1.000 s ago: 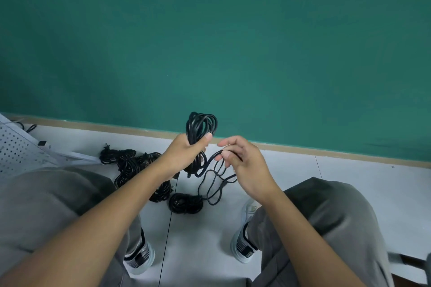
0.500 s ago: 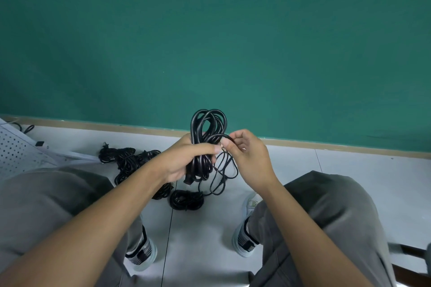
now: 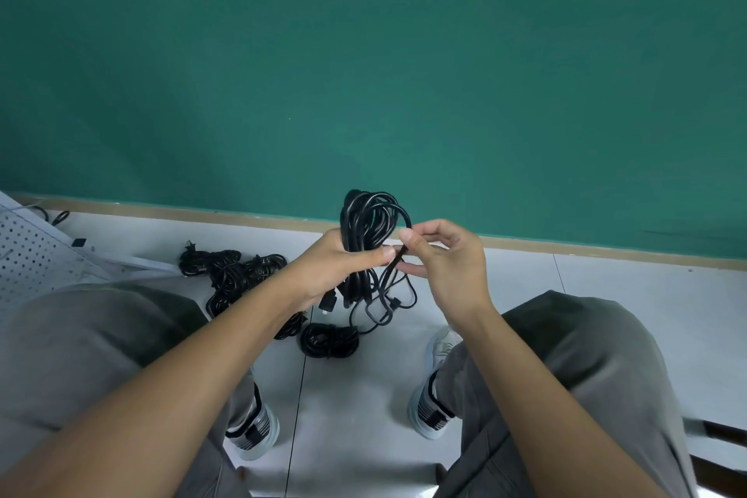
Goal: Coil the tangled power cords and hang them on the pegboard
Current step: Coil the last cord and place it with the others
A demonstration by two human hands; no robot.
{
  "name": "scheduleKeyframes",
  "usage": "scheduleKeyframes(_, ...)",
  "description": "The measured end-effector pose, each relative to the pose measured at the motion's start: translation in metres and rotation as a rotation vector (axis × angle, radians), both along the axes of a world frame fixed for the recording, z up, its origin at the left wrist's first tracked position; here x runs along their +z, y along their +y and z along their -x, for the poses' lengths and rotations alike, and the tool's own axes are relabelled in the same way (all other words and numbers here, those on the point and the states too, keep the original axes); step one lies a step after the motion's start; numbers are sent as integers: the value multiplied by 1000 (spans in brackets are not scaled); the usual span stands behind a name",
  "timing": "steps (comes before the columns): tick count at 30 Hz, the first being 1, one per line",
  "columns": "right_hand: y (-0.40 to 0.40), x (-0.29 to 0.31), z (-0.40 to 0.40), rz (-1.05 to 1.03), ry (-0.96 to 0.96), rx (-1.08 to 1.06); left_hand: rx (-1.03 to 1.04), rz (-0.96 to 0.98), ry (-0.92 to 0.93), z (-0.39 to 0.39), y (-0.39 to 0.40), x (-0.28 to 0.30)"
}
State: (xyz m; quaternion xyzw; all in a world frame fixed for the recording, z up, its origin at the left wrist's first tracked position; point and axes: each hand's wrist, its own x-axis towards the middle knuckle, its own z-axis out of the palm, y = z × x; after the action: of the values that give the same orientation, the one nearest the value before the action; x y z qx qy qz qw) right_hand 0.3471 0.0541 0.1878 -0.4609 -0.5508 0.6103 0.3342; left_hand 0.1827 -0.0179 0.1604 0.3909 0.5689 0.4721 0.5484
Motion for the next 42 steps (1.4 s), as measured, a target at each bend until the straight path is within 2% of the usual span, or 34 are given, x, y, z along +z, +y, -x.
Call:
scheduleKeyframes(7, 6, 1, 0, 89, 23, -83, -99, 0, -66, -12, -2, 1)
scheduleKeyframes(12, 5, -6, 1, 32, -45, -54, 1, 32, -165, -18, -4, 9)
scheduleKeyframes(16, -14, -12, 9, 83, -163, 278, 192, 12, -353, -15, 1, 17)
scheduleKeyframes(18, -23, -17, 12, 40, -240, 447, 321, 23, -457, -9, 4, 16)
scheduleKeyframes(21, -28, -18, 14, 4, -375, 526, 470, 58, -527, 0, 7, 8)
scheduleKeyframes(26, -27, -9, 9, 13, -492, 617, 671, 93, -485, 12, 11, -2)
scheduleKeyframes(29, -30, -16, 1, -90, -489, 709, 815, 137, -291, 28, 12, -10)
scheduleKeyframes(31, -30, -16, -1, -151, -456, 694, 761, 126, -79, 31, 10, -17)
scheduleKeyframes(34, -26, -9, 0, -226, -396, 569, 519, 66, 161, 21, 5, -21)
scheduleKeyframes(38, -15, -7, -1, -272, -337, 400, 127, -15, 163, 5, 2, -10)
scheduleKeyframes(42, -7, -2, -3, -283, -324, 198, -75, 33, 95, -7, -4, -3)
